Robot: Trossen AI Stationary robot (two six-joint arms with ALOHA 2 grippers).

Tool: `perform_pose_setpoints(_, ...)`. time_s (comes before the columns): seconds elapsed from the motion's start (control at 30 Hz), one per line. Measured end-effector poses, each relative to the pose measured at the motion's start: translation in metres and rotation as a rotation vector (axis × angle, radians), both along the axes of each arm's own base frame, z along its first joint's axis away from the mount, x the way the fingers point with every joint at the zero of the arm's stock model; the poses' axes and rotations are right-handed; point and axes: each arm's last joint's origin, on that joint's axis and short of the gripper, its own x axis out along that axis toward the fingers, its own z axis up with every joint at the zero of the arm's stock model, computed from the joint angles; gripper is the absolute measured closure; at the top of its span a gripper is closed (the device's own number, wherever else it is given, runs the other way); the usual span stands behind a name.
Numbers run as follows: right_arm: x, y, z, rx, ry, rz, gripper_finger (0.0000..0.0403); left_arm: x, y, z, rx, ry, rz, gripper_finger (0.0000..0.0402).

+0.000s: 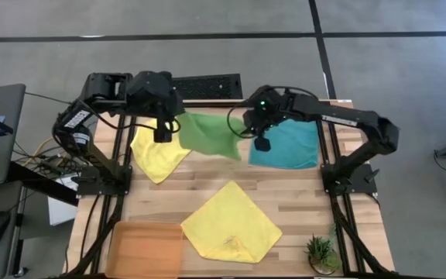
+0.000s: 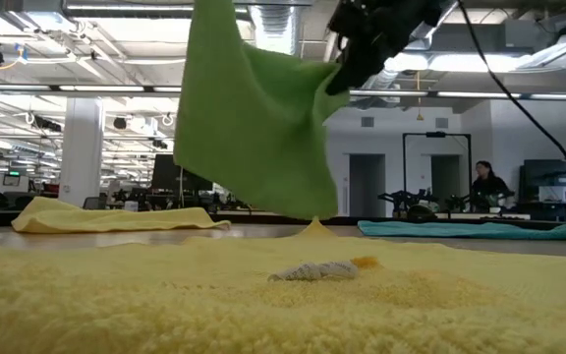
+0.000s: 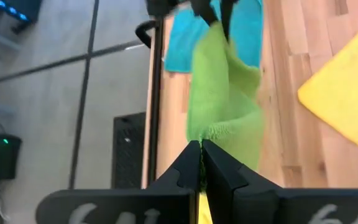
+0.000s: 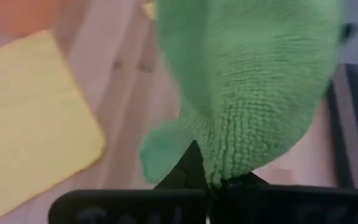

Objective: Fold microfiber towels
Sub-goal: Fold the green microfiber towel

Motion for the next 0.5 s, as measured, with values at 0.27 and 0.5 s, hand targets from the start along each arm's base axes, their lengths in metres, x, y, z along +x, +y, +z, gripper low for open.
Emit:
perform_pose_setpoints(0.27, -0.027, -0.006, 0.027, -0.104, -0.027, -0.218, 0.0399, 0.02, 0.003, -0.03, -0.1, 0.089, 0.1, 0.0401)
perform_pose_setpoints(0.5, -0.046, -0.012, 0.04, -0.155, -0.037, -0.335, 0.0392, 0.033, 0.01, -0.063, -0.069, 0.194, 0.24, 0.0402)
